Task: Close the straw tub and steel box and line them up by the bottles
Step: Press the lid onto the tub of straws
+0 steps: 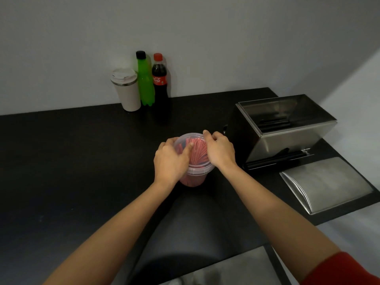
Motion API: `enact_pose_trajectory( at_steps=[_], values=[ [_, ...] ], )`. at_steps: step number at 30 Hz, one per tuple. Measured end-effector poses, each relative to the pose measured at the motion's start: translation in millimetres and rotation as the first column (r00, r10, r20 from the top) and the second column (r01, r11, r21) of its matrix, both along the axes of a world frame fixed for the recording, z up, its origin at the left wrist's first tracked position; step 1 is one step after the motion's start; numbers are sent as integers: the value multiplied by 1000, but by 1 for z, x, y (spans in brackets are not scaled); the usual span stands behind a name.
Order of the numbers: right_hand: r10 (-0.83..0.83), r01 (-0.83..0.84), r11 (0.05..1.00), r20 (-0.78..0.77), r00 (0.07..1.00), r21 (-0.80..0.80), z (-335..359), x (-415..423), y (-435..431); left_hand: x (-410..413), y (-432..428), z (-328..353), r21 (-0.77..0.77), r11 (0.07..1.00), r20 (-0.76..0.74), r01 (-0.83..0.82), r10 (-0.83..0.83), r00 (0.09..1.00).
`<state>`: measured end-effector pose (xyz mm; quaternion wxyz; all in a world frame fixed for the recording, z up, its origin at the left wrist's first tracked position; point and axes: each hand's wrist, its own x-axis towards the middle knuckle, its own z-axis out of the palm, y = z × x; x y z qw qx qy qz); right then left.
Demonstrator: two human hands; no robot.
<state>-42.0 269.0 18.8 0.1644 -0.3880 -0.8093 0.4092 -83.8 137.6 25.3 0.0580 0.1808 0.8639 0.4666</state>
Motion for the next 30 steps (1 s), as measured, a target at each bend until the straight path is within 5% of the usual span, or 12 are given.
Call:
enact_pose_trajectory(
  at_steps=[19,25,30],
  values=[
    [-40,28,988,-81,996,-153,3,6,-1,-10,-8,9,51,999,174,10,-19,985],
    [7,-5,1000,-179,984,14,16,14,4,-20,-12,21,109,994,132,2,-16,991],
    [75,-42,986,-203,976,161,31,28,6,-19,-8,37,94,993,-65,67,-61,996]
  ],
)
